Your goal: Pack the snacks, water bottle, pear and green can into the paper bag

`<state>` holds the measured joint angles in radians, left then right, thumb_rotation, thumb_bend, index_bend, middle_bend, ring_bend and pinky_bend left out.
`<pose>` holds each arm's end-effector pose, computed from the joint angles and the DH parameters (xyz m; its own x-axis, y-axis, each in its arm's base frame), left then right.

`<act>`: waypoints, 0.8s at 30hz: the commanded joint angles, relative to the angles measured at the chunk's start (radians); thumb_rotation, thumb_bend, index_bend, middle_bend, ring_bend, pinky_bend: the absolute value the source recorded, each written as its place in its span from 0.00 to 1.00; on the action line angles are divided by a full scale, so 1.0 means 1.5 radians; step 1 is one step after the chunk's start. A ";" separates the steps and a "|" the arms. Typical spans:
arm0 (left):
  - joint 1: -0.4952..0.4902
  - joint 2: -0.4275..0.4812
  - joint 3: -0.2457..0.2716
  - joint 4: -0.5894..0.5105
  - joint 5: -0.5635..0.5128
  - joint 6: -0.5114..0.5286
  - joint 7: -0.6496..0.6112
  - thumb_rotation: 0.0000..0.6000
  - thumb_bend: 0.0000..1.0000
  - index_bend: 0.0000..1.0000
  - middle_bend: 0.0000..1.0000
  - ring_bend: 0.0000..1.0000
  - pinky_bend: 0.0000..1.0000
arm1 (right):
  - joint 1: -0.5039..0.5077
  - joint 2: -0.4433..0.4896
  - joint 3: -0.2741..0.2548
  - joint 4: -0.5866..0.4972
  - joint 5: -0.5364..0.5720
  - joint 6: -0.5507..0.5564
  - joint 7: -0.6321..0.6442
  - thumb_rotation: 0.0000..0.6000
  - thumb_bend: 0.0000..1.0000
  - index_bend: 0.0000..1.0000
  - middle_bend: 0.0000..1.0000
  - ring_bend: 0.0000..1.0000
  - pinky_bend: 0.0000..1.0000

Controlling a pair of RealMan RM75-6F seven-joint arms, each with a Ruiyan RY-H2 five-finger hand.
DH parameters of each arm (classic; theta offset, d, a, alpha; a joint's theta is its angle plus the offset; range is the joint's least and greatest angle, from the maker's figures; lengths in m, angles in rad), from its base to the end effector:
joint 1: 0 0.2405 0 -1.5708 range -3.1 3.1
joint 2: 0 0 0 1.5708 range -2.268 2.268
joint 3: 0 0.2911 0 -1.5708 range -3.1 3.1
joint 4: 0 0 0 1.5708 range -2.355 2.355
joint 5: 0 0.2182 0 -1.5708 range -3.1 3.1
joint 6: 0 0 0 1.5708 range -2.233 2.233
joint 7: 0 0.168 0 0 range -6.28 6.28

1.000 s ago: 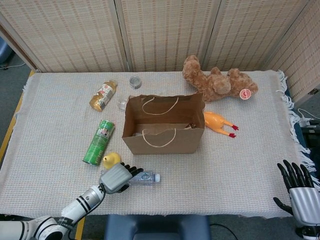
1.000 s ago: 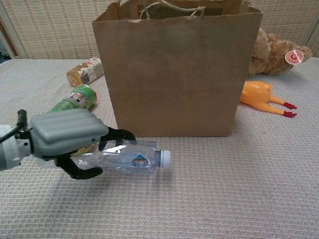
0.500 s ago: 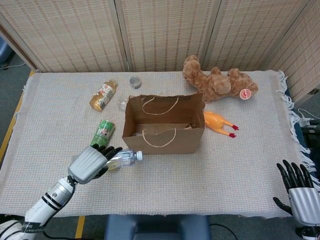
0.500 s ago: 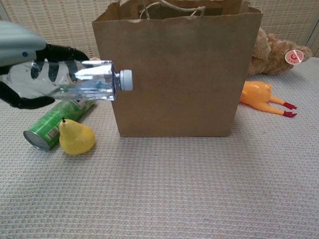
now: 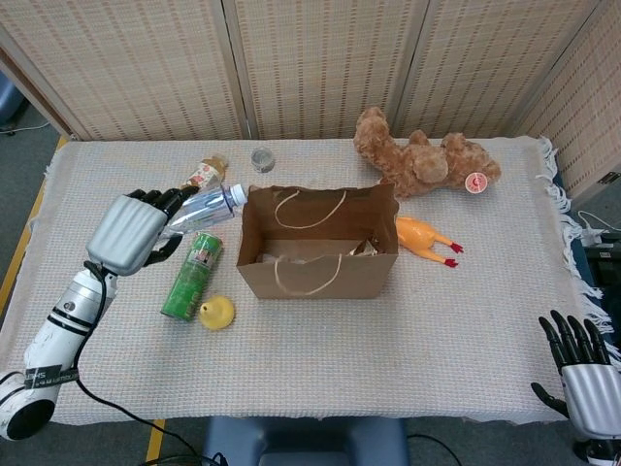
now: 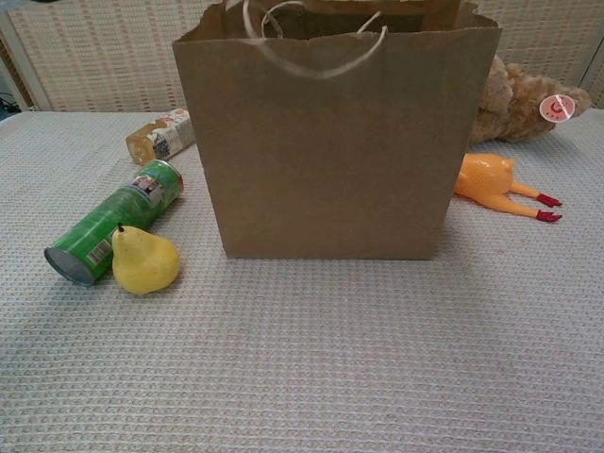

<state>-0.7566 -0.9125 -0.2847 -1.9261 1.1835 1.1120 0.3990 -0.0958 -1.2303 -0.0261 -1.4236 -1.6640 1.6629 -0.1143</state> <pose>-0.0991 0.3913 0.1966 0.5548 -0.1582 0.8168 0.7111 -0.4195 -0.5643 -0.3709 -0.1263 0.1473 0.5619 0.0228 0.8269 -0.8269 -0.0097 0.5622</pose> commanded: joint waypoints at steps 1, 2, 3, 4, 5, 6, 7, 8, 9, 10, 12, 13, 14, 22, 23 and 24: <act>-0.029 -0.020 -0.038 0.002 -0.049 0.002 -0.008 1.00 0.65 0.66 0.67 0.62 0.71 | 0.000 0.000 0.000 -0.001 0.001 -0.001 -0.002 1.00 0.00 0.03 0.00 0.00 0.00; -0.035 -0.025 -0.042 -0.002 -0.054 0.001 -0.004 1.00 0.65 0.66 0.67 0.62 0.71 | 0.000 0.000 0.001 -0.001 0.001 -0.001 -0.003 1.00 0.00 0.03 0.00 0.00 0.00; -0.043 -0.031 -0.044 -0.009 -0.055 -0.001 0.005 1.00 0.65 0.66 0.67 0.62 0.71 | 0.000 0.000 0.001 -0.002 0.002 -0.001 -0.003 1.00 0.00 0.03 0.00 0.00 0.00; -0.049 -0.035 -0.044 -0.015 -0.053 -0.003 0.016 1.00 0.65 0.66 0.67 0.62 0.71 | 0.000 0.000 0.001 -0.003 0.002 -0.002 -0.003 1.00 0.00 0.03 0.00 0.00 0.00; -0.056 -0.039 -0.042 -0.020 -0.048 -0.006 0.028 1.00 0.65 0.66 0.67 0.62 0.71 | 0.000 0.001 0.001 -0.003 0.002 -0.002 -0.003 1.00 0.00 0.03 0.00 0.00 0.00; -0.065 -0.045 -0.037 -0.025 -0.041 -0.011 0.047 1.00 0.65 0.66 0.67 0.62 0.71 | 0.000 0.001 0.001 -0.004 0.003 -0.003 -0.003 1.00 0.00 0.03 0.00 0.00 0.00; -0.072 -0.050 -0.034 -0.028 -0.035 -0.016 0.062 1.00 0.65 0.66 0.67 0.62 0.71 | 0.000 0.001 0.001 -0.004 0.003 -0.003 -0.003 1.00 0.00 0.03 0.00 0.00 0.00; -0.080 -0.056 -0.030 -0.031 -0.030 -0.020 0.076 1.00 0.65 0.66 0.67 0.62 0.71 | 0.000 0.001 0.001 -0.004 0.003 -0.003 -0.002 1.00 0.00 0.03 0.00 0.00 0.00; -0.090 -0.068 -0.027 -0.033 -0.029 -0.025 0.091 1.00 0.65 0.66 0.67 0.62 0.71 | 0.001 0.002 0.001 -0.004 0.003 -0.003 -0.001 1.00 0.00 0.03 0.00 0.00 0.00; -0.097 -0.077 -0.026 -0.034 -0.032 -0.029 0.100 1.00 0.65 0.66 0.67 0.62 0.71 | 0.000 0.002 0.000 -0.004 0.003 -0.003 0.000 1.00 0.00 0.03 0.00 0.00 0.00; -0.118 -0.102 -0.025 -0.030 -0.042 -0.040 0.122 1.00 0.65 0.66 0.67 0.62 0.71 | 0.000 0.002 0.000 -0.004 0.001 -0.003 0.003 1.00 0.00 0.03 0.00 0.00 0.00; -0.127 -0.113 -0.025 -0.026 -0.047 -0.043 0.131 1.00 0.65 0.66 0.67 0.62 0.71 | 0.000 0.002 -0.001 -0.003 0.001 -0.002 0.005 1.00 0.00 0.03 0.00 0.00 0.00; -0.137 -0.125 -0.027 -0.020 -0.052 -0.047 0.138 1.00 0.65 0.66 0.67 0.62 0.71 | 0.000 0.002 -0.001 -0.003 0.001 -0.002 0.006 1.00 0.00 0.03 0.00 0.00 0.00; -0.225 -0.219 -0.046 0.072 -0.112 -0.078 0.184 1.00 0.65 0.66 0.67 0.62 0.71 | 0.002 0.002 0.002 -0.003 0.006 -0.007 0.006 1.00 0.00 0.03 0.00 0.00 0.00; -0.236 -0.232 -0.048 0.088 -0.120 -0.082 0.190 1.00 0.65 0.66 0.67 0.62 0.71 | 0.002 0.002 0.002 -0.003 0.008 -0.008 0.007 1.00 0.00 0.03 0.00 0.00 0.00; -0.245 -0.241 -0.048 0.100 -0.126 -0.084 0.194 1.00 0.65 0.66 0.67 0.62 0.71 | 0.003 0.003 0.003 -0.004 0.009 -0.009 0.007 1.00 0.00 0.03 0.00 0.00 0.00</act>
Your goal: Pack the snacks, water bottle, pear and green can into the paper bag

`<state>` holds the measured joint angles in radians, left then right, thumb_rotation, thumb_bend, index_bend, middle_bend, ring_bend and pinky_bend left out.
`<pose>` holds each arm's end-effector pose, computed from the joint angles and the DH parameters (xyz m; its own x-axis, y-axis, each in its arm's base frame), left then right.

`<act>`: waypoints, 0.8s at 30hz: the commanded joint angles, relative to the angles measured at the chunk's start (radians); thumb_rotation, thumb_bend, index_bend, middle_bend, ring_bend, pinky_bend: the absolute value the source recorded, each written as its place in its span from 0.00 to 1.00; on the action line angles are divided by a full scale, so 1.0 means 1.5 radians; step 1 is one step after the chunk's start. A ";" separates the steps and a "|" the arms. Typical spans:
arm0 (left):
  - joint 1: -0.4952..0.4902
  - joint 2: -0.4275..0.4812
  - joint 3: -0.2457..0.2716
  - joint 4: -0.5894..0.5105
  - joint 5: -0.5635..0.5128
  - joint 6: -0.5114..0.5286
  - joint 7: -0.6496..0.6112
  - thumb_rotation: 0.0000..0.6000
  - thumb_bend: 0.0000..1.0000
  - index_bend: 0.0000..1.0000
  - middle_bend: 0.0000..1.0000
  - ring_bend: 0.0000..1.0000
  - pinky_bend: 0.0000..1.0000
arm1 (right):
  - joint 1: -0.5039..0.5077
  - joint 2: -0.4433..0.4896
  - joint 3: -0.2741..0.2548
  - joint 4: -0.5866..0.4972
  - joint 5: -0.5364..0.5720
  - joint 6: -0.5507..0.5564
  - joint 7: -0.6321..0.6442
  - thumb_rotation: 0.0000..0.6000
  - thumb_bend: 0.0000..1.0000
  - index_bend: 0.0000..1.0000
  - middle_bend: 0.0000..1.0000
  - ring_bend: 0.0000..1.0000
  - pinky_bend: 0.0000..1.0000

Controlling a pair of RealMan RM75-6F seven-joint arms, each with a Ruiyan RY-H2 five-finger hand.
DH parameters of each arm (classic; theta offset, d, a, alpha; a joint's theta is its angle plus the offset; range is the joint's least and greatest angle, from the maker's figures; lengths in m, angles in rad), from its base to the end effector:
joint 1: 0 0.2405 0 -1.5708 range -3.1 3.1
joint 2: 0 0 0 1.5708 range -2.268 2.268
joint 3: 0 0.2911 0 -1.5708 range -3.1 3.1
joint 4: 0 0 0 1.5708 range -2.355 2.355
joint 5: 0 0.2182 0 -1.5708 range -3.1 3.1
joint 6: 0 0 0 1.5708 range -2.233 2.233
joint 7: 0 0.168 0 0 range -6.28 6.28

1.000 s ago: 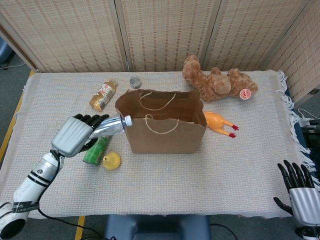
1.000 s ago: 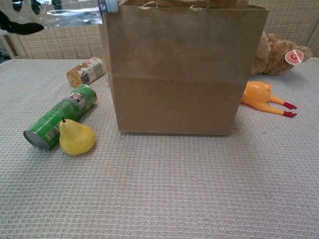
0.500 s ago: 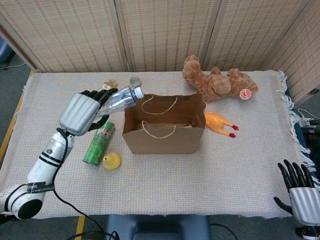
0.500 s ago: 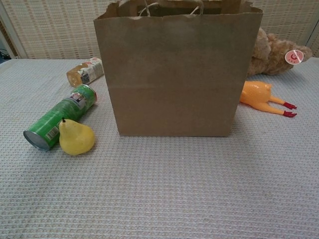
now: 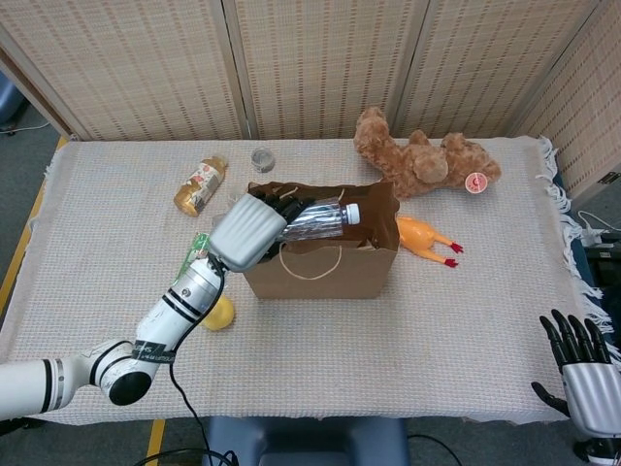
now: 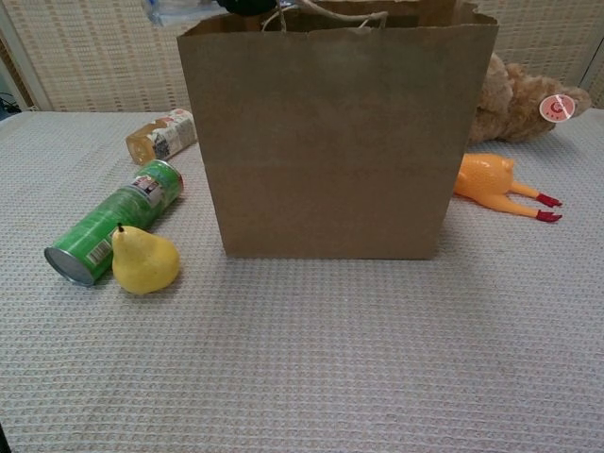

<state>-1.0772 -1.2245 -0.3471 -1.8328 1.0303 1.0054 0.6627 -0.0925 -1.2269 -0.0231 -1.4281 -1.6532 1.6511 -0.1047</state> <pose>0.0288 0.4152 0.0950 0.5486 -0.1919 0.8138 0.5745 -0.6206 -0.5336 -0.3723 -0.1283 0.1477 0.5541 0.0146 0.8323 -0.8324 -0.0023 0.5542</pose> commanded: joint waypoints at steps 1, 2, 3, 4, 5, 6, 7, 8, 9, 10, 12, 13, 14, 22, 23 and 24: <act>-0.036 -0.039 -0.006 0.045 -0.029 -0.015 0.021 1.00 0.65 0.66 0.67 0.62 0.71 | 0.001 0.000 0.001 -0.001 0.002 -0.002 0.001 1.00 0.00 0.03 0.00 0.00 0.00; -0.038 -0.042 -0.005 0.048 -0.031 -0.016 0.023 1.00 0.65 0.66 0.66 0.62 0.71 | 0.001 0.001 0.001 -0.001 0.002 -0.002 0.001 1.00 0.00 0.03 0.00 0.00 0.00; -0.040 -0.044 -0.005 0.051 -0.032 -0.016 0.024 1.00 0.65 0.66 0.66 0.62 0.71 | 0.001 0.001 0.001 -0.002 0.002 -0.003 0.001 1.00 0.00 0.03 0.00 0.00 0.00; -0.044 -0.049 -0.005 0.056 -0.036 -0.017 0.026 1.00 0.64 0.65 0.65 0.61 0.70 | 0.001 0.001 0.001 -0.002 0.003 -0.003 0.002 1.00 0.00 0.03 0.00 0.00 0.00; -0.050 -0.057 -0.002 0.065 -0.040 -0.018 0.031 1.00 0.61 0.61 0.61 0.57 0.66 | 0.002 0.001 0.001 -0.002 0.003 -0.004 0.003 1.00 0.00 0.04 0.00 0.00 0.00; -0.058 -0.068 0.006 0.078 -0.044 -0.023 0.042 1.00 0.57 0.56 0.56 0.52 0.63 | 0.002 0.002 0.001 -0.003 0.004 -0.006 0.004 1.00 0.00 0.04 0.00 0.00 0.00; -0.065 -0.079 0.016 0.086 -0.046 -0.028 0.056 1.00 0.51 0.47 0.47 0.43 0.55 | 0.002 0.003 0.001 -0.004 0.004 -0.006 0.007 1.00 0.00 0.04 0.00 0.00 0.00; -0.068 -0.088 0.022 0.090 -0.049 -0.023 0.064 1.00 0.45 0.34 0.35 0.30 0.44 | 0.002 0.003 0.000 -0.004 0.003 -0.005 0.009 1.00 0.00 0.04 0.00 0.00 0.00; -0.069 -0.092 0.025 0.090 -0.049 -0.020 0.067 1.00 0.43 0.28 0.28 0.22 0.38 | 0.002 0.004 0.000 -0.003 0.003 -0.005 0.010 1.00 0.00 0.04 0.00 0.00 0.00; -0.069 -0.096 0.026 0.089 -0.048 -0.014 0.067 1.00 0.40 0.20 0.19 0.13 0.30 | 0.002 0.004 0.000 -0.003 0.002 -0.005 0.011 1.00 0.00 0.04 0.00 0.00 0.00; -0.067 -0.102 0.029 0.088 -0.042 -0.001 0.066 1.00 0.38 0.10 0.08 0.03 0.20 | 0.002 0.004 -0.001 -0.002 0.002 -0.005 0.014 1.00 0.00 0.04 0.00 0.00 0.00; -0.066 -0.103 0.029 0.086 -0.040 0.004 0.065 1.00 0.37 0.06 0.03 0.01 0.16 | 0.002 0.004 -0.001 -0.002 0.001 -0.004 0.014 1.00 0.00 0.04 0.00 0.00 0.00; -0.065 -0.103 0.029 0.084 -0.039 0.008 0.064 1.00 0.37 0.04 0.02 0.00 0.15 | 0.002 0.004 -0.001 -0.001 0.001 -0.004 0.014 1.00 0.00 0.04 0.00 0.00 0.00; -0.057 -0.081 0.025 0.045 -0.025 0.038 0.059 1.00 0.37 0.00 0.00 0.00 0.09 | 0.002 0.004 -0.002 -0.001 -0.002 -0.002 0.011 1.00 0.00 0.04 0.00 0.00 0.00; -0.055 -0.078 0.025 0.039 -0.025 0.040 0.060 1.00 0.37 0.00 0.00 0.00 0.09 | 0.002 0.004 -0.002 -0.001 -0.002 -0.002 0.011 1.00 0.00 0.04 0.00 0.00 0.00; -0.053 -0.073 0.026 0.032 -0.026 0.044 0.063 1.00 0.37 0.00 0.00 0.00 0.09 | 0.002 0.004 -0.002 -0.001 -0.002 -0.002 0.011 1.00 0.00 0.04 0.00 0.00 0.00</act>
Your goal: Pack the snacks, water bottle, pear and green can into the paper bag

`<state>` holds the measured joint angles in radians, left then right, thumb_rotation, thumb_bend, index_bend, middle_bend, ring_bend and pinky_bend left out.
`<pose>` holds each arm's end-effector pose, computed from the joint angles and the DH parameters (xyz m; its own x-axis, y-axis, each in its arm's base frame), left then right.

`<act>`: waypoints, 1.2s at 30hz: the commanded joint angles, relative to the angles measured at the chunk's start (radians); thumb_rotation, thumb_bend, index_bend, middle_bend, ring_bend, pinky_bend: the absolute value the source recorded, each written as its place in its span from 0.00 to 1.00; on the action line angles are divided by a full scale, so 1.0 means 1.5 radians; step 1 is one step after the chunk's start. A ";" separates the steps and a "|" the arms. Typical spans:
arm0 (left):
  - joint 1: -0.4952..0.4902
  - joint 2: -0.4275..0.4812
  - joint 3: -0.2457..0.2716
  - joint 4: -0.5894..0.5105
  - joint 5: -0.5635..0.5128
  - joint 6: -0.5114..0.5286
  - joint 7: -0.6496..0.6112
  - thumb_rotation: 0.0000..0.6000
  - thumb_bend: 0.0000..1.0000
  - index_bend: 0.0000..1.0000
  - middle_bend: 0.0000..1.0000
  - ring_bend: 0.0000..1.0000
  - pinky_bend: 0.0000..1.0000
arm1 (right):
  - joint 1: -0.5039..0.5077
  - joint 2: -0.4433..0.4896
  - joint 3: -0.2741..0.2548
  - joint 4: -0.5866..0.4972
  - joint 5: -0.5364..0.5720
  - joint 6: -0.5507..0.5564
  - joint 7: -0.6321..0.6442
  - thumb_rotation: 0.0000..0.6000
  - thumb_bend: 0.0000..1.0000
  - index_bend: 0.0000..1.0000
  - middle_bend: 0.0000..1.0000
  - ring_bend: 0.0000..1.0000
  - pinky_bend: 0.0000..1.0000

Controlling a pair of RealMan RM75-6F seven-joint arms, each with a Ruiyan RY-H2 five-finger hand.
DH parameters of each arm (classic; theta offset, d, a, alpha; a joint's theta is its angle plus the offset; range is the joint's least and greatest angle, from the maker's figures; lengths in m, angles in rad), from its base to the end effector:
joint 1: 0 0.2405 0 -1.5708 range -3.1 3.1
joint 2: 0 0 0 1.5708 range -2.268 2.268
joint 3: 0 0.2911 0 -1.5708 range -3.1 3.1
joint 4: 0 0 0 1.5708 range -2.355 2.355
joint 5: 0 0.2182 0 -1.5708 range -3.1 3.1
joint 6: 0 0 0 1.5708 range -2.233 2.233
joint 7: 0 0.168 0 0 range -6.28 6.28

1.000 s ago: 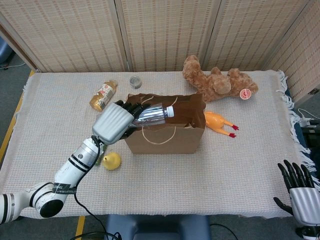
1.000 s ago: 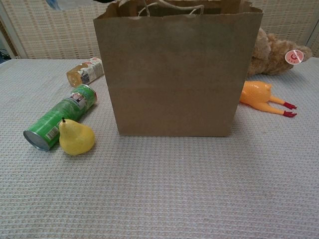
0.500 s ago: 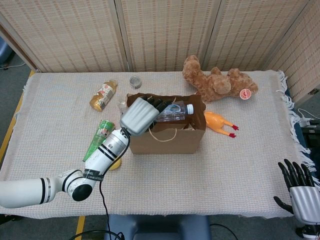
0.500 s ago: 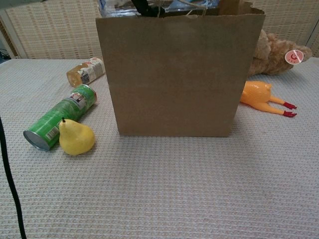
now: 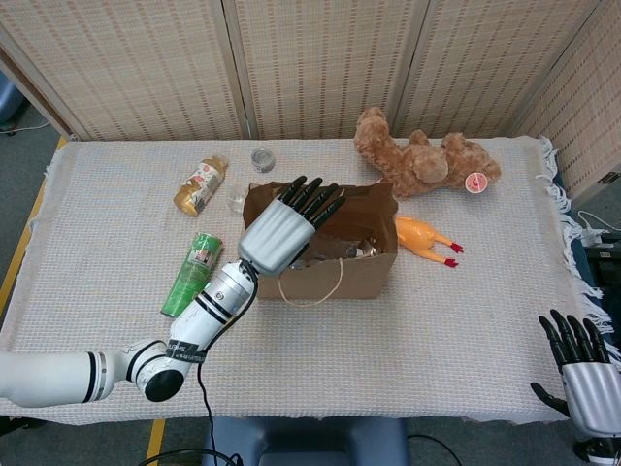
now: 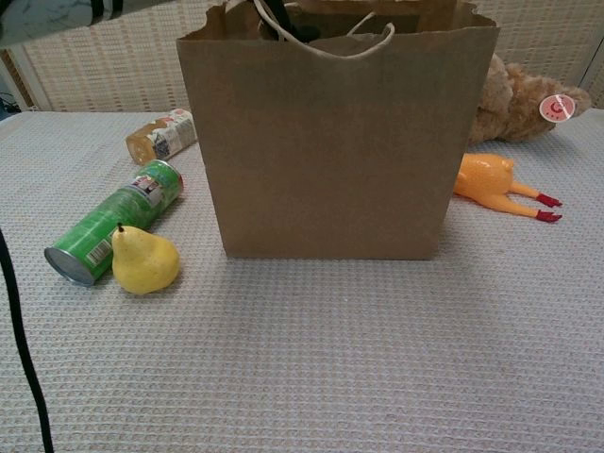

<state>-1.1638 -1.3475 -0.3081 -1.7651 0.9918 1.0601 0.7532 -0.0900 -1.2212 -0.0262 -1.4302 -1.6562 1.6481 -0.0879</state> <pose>0.0507 0.4153 0.0576 0.5661 -0.2281 0.7921 0.5369 -0.6271 -0.5643 -0.3720 -0.1285 0.1484 0.5427 0.0099 0.8399 -0.8398 -0.0087 0.5428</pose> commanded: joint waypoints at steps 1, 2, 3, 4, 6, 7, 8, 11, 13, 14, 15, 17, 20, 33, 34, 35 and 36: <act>0.006 0.013 0.001 -0.018 -0.001 0.010 0.004 1.00 0.37 0.00 0.00 0.00 0.09 | 0.000 0.000 0.000 0.001 0.000 0.001 0.001 1.00 0.00 0.04 0.00 0.00 0.00; 0.009 0.019 0.001 -0.025 -0.001 0.015 0.005 1.00 0.37 0.00 0.00 0.00 0.09 | 0.000 -0.001 0.000 0.001 0.000 0.001 0.001 1.00 0.00 0.04 0.00 0.00 0.00; 0.012 0.024 0.000 -0.029 0.000 0.020 0.006 1.00 0.37 0.00 0.00 0.00 0.09 | 0.000 -0.001 0.000 0.001 0.000 0.001 0.002 1.00 0.00 0.04 0.00 0.00 0.00; 0.016 0.029 0.000 -0.033 0.001 0.026 0.005 1.00 0.37 0.00 0.00 0.00 0.09 | 0.000 -0.001 0.000 0.002 0.000 0.001 0.002 1.00 0.00 0.04 0.00 0.00 0.00; 0.027 0.045 -0.001 -0.045 0.002 0.039 0.000 1.00 0.37 0.00 0.00 0.00 0.10 | -0.001 -0.001 0.000 0.003 -0.001 0.002 0.003 1.00 0.00 0.04 0.00 0.00 0.00; 0.034 0.055 -0.001 -0.054 0.001 0.043 -0.005 1.00 0.39 0.00 0.00 0.00 0.10 | -0.001 -0.001 0.000 0.003 -0.001 0.002 0.004 1.00 0.00 0.04 0.00 0.00 0.00; 0.045 0.069 -0.001 -0.068 -0.001 0.049 -0.014 1.00 0.41 0.00 0.00 0.00 0.10 | -0.001 -0.001 0.000 0.004 -0.001 0.003 0.004 1.00 0.00 0.04 0.00 0.00 0.00; 0.077 0.110 0.009 -0.109 0.003 0.064 -0.031 1.00 0.49 0.01 0.00 0.00 0.12 | -0.002 -0.002 0.000 0.004 -0.001 0.004 0.004 1.00 0.00 0.04 0.00 0.00 0.00; 0.098 0.136 0.019 -0.131 0.023 0.076 -0.043 1.00 0.55 0.01 0.00 0.00 0.12 | -0.002 -0.002 0.000 0.005 -0.001 0.004 0.004 1.00 0.00 0.04 0.00 0.00 0.00; 0.114 0.152 0.027 -0.141 0.041 0.084 -0.052 1.00 0.58 0.02 0.00 0.00 0.12 | -0.002 -0.002 -0.001 0.005 -0.002 0.005 0.003 1.00 0.00 0.04 0.00 0.00 0.00; 0.126 0.164 0.034 -0.148 0.053 0.090 -0.060 1.00 0.58 0.02 0.00 0.00 0.12 | -0.002 -0.002 -0.001 0.005 -0.003 0.005 0.002 1.00 0.00 0.04 0.00 0.00 0.00; 0.152 0.186 0.048 -0.159 0.071 0.101 -0.079 1.00 0.59 0.03 0.00 0.00 0.12 | -0.002 -0.002 -0.001 0.005 -0.004 0.006 0.001 1.00 0.00 0.04 0.00 0.00 0.00; 0.199 0.220 0.075 -0.170 0.090 0.119 -0.108 1.00 0.59 0.03 0.00 0.00 0.12 | -0.002 -0.002 -0.002 0.005 -0.006 0.006 -0.001 1.00 0.00 0.04 0.00 0.00 0.00; 0.405 0.252 0.241 -0.108 0.237 0.166 -0.257 1.00 0.52 0.07 0.00 0.00 0.13 | -0.003 -0.004 -0.002 0.001 -0.009 0.010 -0.020 1.00 0.00 0.04 0.00 0.00 0.00; 0.415 0.247 0.249 -0.101 0.242 0.164 -0.268 1.00 0.50 0.07 0.00 0.00 0.13 | -0.003 -0.004 -0.002 0.001 -0.010 0.010 -0.021 1.00 0.00 0.04 0.00 0.00 0.00; 0.427 0.238 0.259 -0.090 0.252 0.162 -0.281 1.00 0.49 0.08 0.00 0.00 0.14 | -0.003 -0.004 -0.001 0.001 -0.009 0.009 -0.022 1.00 0.00 0.04 0.00 0.00 0.00; 0.436 0.232 0.267 -0.080 0.261 0.161 -0.289 1.00 0.48 0.08 0.00 0.00 0.14 | -0.003 -0.005 -0.001 0.000 -0.009 0.009 -0.024 1.00 0.00 0.04 0.00 0.00 0.00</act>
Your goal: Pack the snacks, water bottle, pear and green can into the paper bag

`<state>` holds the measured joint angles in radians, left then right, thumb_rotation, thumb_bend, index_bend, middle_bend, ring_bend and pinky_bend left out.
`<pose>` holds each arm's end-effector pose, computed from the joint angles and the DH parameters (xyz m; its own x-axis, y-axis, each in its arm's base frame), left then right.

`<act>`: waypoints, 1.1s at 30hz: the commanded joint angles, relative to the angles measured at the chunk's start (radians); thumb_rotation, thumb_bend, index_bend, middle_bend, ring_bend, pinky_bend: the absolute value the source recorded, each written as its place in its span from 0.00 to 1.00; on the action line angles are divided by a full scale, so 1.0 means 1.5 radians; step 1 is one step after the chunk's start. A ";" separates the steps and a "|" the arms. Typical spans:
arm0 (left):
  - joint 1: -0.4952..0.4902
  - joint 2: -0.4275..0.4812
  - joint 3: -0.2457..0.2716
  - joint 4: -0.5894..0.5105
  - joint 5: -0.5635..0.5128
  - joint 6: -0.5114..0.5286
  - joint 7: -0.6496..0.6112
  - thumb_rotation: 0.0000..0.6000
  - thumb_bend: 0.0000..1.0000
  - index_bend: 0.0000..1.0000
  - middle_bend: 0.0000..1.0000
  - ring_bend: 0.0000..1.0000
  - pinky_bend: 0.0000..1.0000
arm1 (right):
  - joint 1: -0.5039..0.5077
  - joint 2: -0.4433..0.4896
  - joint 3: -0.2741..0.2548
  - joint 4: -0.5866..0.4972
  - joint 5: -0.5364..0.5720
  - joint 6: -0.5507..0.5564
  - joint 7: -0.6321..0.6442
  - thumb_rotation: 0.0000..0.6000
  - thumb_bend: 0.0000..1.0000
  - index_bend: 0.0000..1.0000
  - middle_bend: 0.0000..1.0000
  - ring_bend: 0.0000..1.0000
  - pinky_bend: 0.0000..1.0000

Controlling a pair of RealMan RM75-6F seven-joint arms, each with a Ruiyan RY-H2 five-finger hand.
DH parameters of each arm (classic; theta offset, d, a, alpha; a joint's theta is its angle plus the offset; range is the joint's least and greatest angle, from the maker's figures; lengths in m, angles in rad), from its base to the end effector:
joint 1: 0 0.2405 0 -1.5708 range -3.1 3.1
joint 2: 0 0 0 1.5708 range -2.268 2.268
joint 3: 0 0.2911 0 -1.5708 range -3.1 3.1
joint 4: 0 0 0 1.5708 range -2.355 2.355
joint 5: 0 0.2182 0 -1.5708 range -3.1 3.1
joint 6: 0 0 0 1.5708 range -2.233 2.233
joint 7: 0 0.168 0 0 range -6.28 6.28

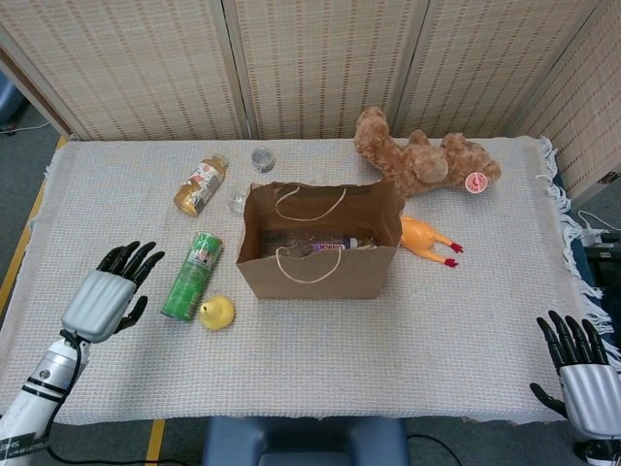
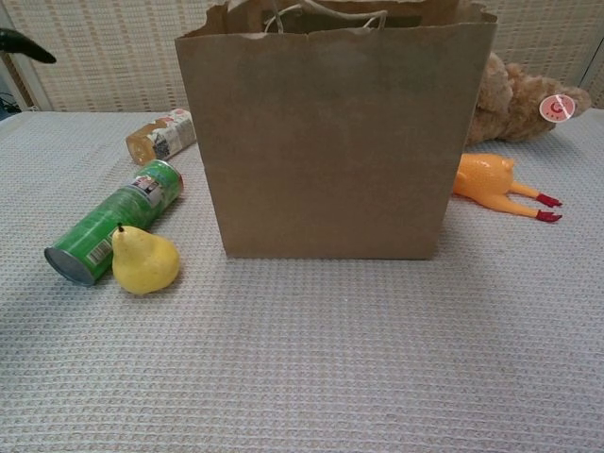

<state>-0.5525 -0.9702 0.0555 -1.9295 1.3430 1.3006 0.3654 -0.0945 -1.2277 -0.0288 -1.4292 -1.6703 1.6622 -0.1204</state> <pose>-0.2172 0.3020 0.1515 0.6124 0.0635 0.7880 0.7583 -0.3288 -0.5628 -0.3691 -0.1263 0.1468 0.5638 0.0212 0.8256 -0.8255 -0.0173 0.5641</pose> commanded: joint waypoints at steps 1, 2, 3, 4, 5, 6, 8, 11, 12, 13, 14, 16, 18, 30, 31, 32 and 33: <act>0.036 -0.027 0.031 0.040 0.037 0.000 -0.039 1.00 0.48 0.08 0.00 0.00 0.15 | 0.000 -0.001 0.001 -0.001 0.001 0.000 -0.004 1.00 0.00 0.04 0.00 0.00 0.00; 0.044 -0.036 0.038 0.050 0.046 -0.001 -0.048 1.00 0.47 0.09 0.00 0.00 0.16 | 0.000 -0.001 0.002 -0.002 0.002 -0.001 -0.007 1.00 0.00 0.04 0.00 0.00 0.00; 0.053 -0.048 0.045 0.061 0.055 -0.003 -0.060 1.00 0.46 0.09 0.00 0.00 0.17 | 0.000 -0.001 0.002 -0.003 0.002 -0.001 -0.010 1.00 0.00 0.04 0.00 0.00 0.00; 0.059 -0.056 0.050 0.068 0.062 -0.007 -0.069 1.00 0.45 0.09 0.00 0.00 0.17 | 0.000 -0.001 0.003 -0.004 0.003 -0.001 -0.011 1.00 0.00 0.04 0.00 0.00 0.00; 0.063 -0.064 0.054 0.074 0.067 -0.010 -0.076 1.00 0.45 0.09 0.00 0.00 0.17 | 0.000 -0.001 0.003 -0.004 0.004 -0.002 -0.013 1.00 0.00 0.04 0.00 0.00 0.00; 0.069 -0.075 0.057 0.081 0.075 -0.012 -0.082 1.00 0.45 0.09 0.00 0.00 0.17 | 0.000 -0.002 0.003 -0.005 0.004 -0.002 -0.015 1.00 0.00 0.04 0.00 0.00 0.00; 0.075 -0.089 0.059 0.088 0.085 -0.016 -0.088 1.00 0.45 0.10 0.01 0.00 0.18 | 0.000 -0.002 0.003 -0.005 0.004 -0.002 -0.016 1.00 0.00 0.04 0.00 0.00 0.00; 0.081 -0.110 0.059 0.089 0.097 -0.025 -0.084 1.00 0.45 0.10 0.02 0.01 0.21 | 0.000 -0.001 0.003 -0.006 0.005 -0.002 -0.014 1.00 0.00 0.04 0.00 0.00 0.00; 0.081 -0.114 0.059 0.087 0.100 -0.029 -0.079 1.00 0.45 0.11 0.02 0.01 0.21 | 0.000 -0.001 0.003 -0.005 0.004 -0.003 -0.013 1.00 0.00 0.04 0.00 0.00 0.00; 0.082 -0.119 0.059 0.085 0.103 -0.031 -0.073 1.00 0.45 0.11 0.02 0.01 0.21 | 0.001 -0.001 0.003 -0.005 0.004 -0.003 -0.012 1.00 0.00 0.04 0.00 0.00 0.00; 0.083 -0.125 0.059 0.082 0.109 -0.034 -0.064 1.00 0.45 0.11 0.02 0.01 0.21 | 0.001 0.000 0.002 -0.005 0.004 -0.003 -0.010 1.00 0.00 0.04 0.00 0.00 0.00; 0.083 -0.136 0.057 0.079 0.115 -0.039 -0.051 1.00 0.45 0.11 0.02 0.01 0.21 | 0.001 0.000 0.002 -0.004 0.004 -0.003 -0.009 1.00 0.00 0.04 0.00 0.00 0.00; 0.081 -0.149 0.053 0.079 0.116 -0.050 -0.034 1.00 0.45 0.11 0.02 0.01 0.21 | 0.001 0.000 0.002 -0.003 0.003 -0.002 -0.009 1.00 0.00 0.04 0.00 0.00 0.00; 0.047 -0.196 -0.013 0.072 0.056 -0.107 0.016 1.00 0.45 0.10 0.02 0.01 0.21 | 0.001 0.001 0.001 -0.002 0.002 -0.003 -0.001 1.00 0.00 0.04 0.00 0.00 0.00; 0.046 -0.198 -0.013 0.069 0.053 -0.111 0.020 1.00 0.45 0.10 0.02 0.01 0.21 | 0.002 0.001 0.001 -0.002 0.002 -0.004 0.000 1.00 0.00 0.04 0.00 0.00 0.00; 0.045 -0.201 -0.013 0.068 0.051 -0.116 0.025 1.00 0.45 0.10 0.02 0.01 0.21 | 0.002 0.001 0.001 -0.002 0.002 -0.004 0.001 1.00 0.00 0.04 0.00 0.00 0.00; 0.043 -0.205 -0.012 0.068 0.050 -0.120 0.032 1.00 0.45 0.10 0.02 0.01 0.21 | 0.002 0.002 0.001 -0.001 0.002 -0.004 0.001 1.00 0.00 0.04 0.00 0.00 0.00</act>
<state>-0.4833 -1.2699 0.0377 -1.8247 1.4222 1.1291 0.4030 -0.0920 -1.2253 -0.0275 -1.4313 -1.6674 1.6565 -0.1184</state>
